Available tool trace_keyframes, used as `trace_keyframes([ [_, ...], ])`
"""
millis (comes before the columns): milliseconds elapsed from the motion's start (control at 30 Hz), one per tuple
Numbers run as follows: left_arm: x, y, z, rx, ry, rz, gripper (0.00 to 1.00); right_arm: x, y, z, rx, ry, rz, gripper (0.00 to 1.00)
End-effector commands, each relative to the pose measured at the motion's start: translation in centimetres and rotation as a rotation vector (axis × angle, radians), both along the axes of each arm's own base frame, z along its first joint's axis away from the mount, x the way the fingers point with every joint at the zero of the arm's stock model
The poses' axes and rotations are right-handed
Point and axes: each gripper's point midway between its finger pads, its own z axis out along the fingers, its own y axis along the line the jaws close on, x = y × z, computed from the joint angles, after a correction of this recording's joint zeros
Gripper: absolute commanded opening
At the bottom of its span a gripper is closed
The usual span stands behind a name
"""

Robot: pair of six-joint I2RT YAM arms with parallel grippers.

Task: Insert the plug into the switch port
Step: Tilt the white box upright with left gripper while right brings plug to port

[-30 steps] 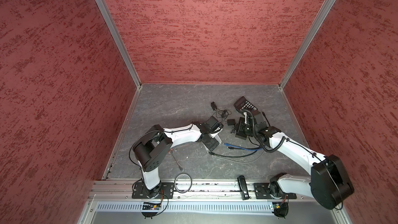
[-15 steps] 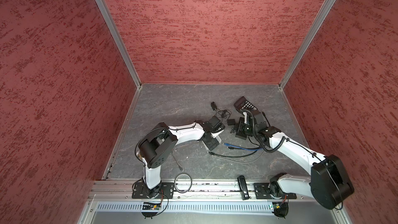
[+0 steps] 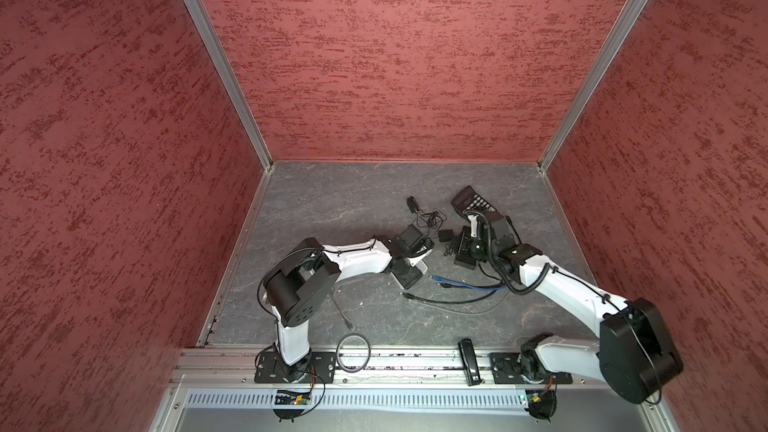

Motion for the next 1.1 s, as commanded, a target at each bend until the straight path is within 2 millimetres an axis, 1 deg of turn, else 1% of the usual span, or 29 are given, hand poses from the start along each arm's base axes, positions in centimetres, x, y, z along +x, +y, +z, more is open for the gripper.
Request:
trace_keyframes([
  [0,1.2,-0.5,2.3,-0.112,-0.113,0.047,0.47,0.4,0.6,1.4,0.059,-0.052,0.009,0.03],
  [100,1.5,-0.8,4.5,-0.216,-0.197,0.061,0.46,0.5,1.2,2.3,0.100,-0.083,0.033,0.03],
  [167,1.6,-0.9,6.0,-0.291,-0.250,0.071,0.46,0.4,1.7,3.4,0.142,-0.118,0.054,0.03],
  [267,1.1,-1.5,8.3,-0.425,-0.318,0.043,0.47,0.1,2.3,5.3,0.204,-0.186,0.082,0.03],
  [333,0.6,-1.7,9.4,-0.491,-0.368,0.016,0.47,-0.1,2.4,6.6,0.234,-0.236,0.096,0.03],
  [400,0.3,-1.8,10.4,-0.541,-0.425,-0.007,0.47,-0.3,2.4,7.4,0.249,-0.274,0.100,0.04],
  [533,-0.6,-1.9,11.1,-0.595,-0.510,-0.060,0.46,-0.6,2.4,8.4,0.266,-0.319,0.114,0.04],
  [633,-1.2,-2.4,11.9,-0.625,-0.599,-0.115,0.45,-1.0,2.8,8.7,0.278,-0.335,0.144,0.05],
  [733,-1.5,-2.7,12.7,-0.672,-0.666,-0.136,0.45,-1.3,3.0,8.8,0.286,-0.345,0.161,0.05],
  [900,-1.1,-3.2,13.5,-0.730,-0.734,-0.137,0.45,-1.7,2.9,8.8,0.294,-0.365,0.169,0.05],
  [1067,-0.8,-4.0,13.5,-0.735,-0.740,-0.153,0.45,-2.4,2.8,9.8,0.317,-0.419,0.184,0.06],
])
